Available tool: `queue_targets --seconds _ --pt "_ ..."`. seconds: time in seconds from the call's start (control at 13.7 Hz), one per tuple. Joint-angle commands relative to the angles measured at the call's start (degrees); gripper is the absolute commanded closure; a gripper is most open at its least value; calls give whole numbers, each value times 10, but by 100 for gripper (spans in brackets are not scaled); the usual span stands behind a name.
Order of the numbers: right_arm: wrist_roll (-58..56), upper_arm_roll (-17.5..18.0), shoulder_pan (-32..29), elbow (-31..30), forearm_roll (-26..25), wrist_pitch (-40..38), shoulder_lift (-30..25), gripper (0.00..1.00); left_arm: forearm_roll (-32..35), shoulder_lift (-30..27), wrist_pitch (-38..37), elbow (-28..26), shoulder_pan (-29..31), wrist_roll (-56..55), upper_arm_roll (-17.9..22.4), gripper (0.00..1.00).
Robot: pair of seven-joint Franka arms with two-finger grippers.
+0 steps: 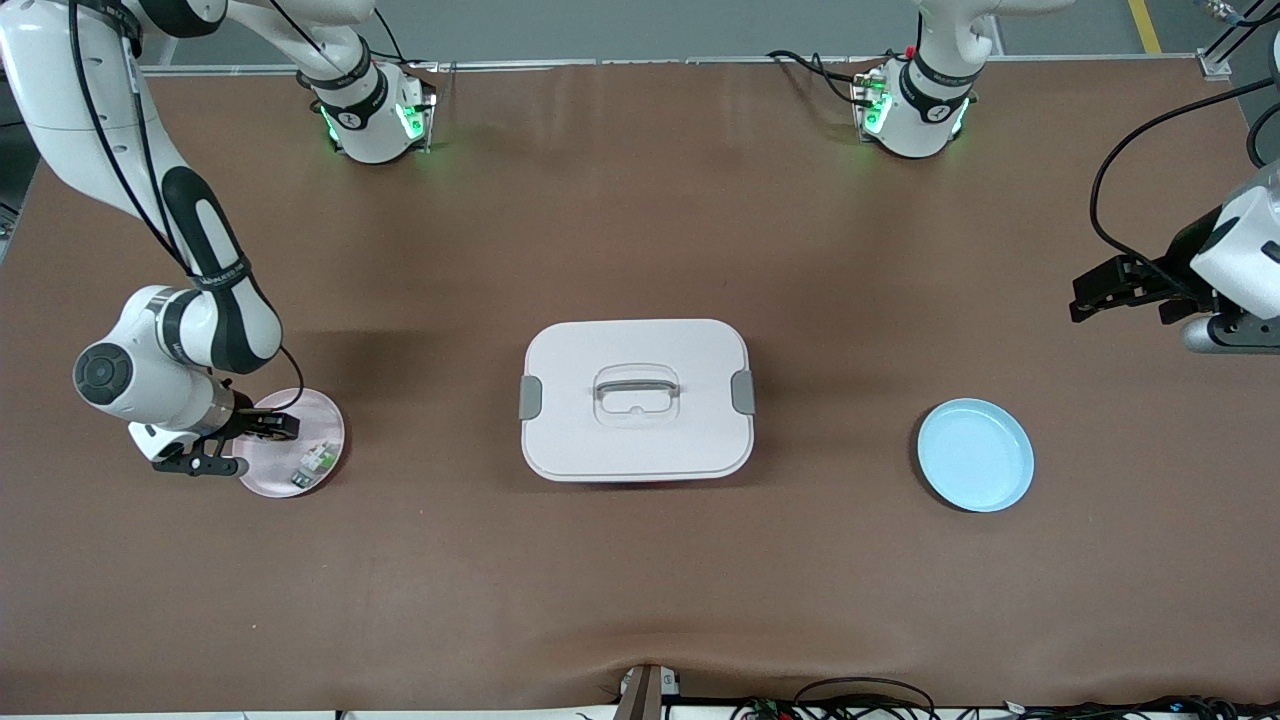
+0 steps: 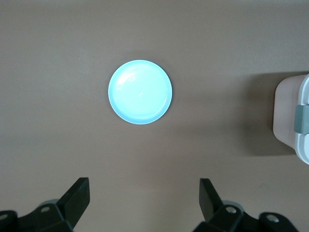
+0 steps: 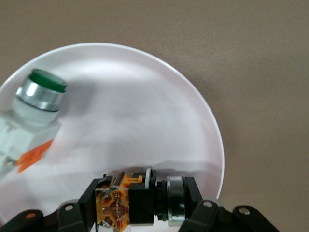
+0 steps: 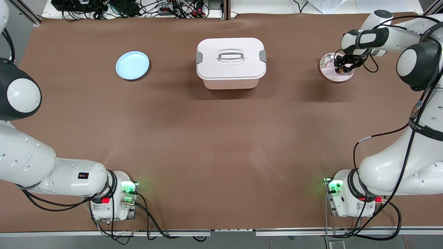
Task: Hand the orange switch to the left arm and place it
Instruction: 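Close the right gripper on the switch and lift it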
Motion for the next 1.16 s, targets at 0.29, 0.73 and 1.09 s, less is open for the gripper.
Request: queue_targets --seconds 0.29,0.73,1.09 --pt "72 6 4 191 142 -346 -44 100 -3 -3 -7 3 3 1 0 0" --pt "321 7 84 315 173 -466 -43 100 -5 -2 -7 3 5 4 1 0" --pt "490 7 128 346 225 -474 -43 100 -12 -1 -8 1 7 -1 3 0"
